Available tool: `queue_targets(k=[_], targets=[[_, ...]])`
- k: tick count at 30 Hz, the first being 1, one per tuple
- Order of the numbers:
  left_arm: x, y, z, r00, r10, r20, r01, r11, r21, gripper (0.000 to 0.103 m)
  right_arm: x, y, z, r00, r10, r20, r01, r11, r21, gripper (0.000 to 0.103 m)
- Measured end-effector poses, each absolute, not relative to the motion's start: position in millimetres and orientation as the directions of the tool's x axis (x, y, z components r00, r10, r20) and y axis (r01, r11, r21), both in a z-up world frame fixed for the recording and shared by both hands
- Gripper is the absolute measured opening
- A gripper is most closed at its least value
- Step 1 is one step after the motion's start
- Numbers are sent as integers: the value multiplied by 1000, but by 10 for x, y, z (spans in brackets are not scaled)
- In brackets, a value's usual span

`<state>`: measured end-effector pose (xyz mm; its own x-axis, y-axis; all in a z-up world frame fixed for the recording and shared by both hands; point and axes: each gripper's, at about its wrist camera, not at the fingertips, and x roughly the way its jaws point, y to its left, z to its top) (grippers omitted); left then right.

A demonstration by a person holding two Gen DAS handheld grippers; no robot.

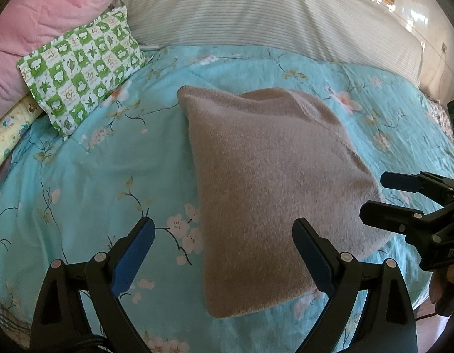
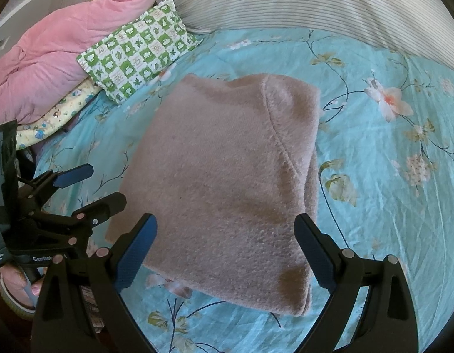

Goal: Fold small clothes

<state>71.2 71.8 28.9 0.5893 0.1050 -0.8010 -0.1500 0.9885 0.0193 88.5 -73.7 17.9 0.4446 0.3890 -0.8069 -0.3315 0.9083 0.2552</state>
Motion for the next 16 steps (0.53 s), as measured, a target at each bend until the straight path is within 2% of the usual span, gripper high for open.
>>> queue_targets(k=[16], targets=[[703,721,307,591,133,-796,-176,984,34,95,909,-796,177,443,396,-804,-331,906,264,94]])
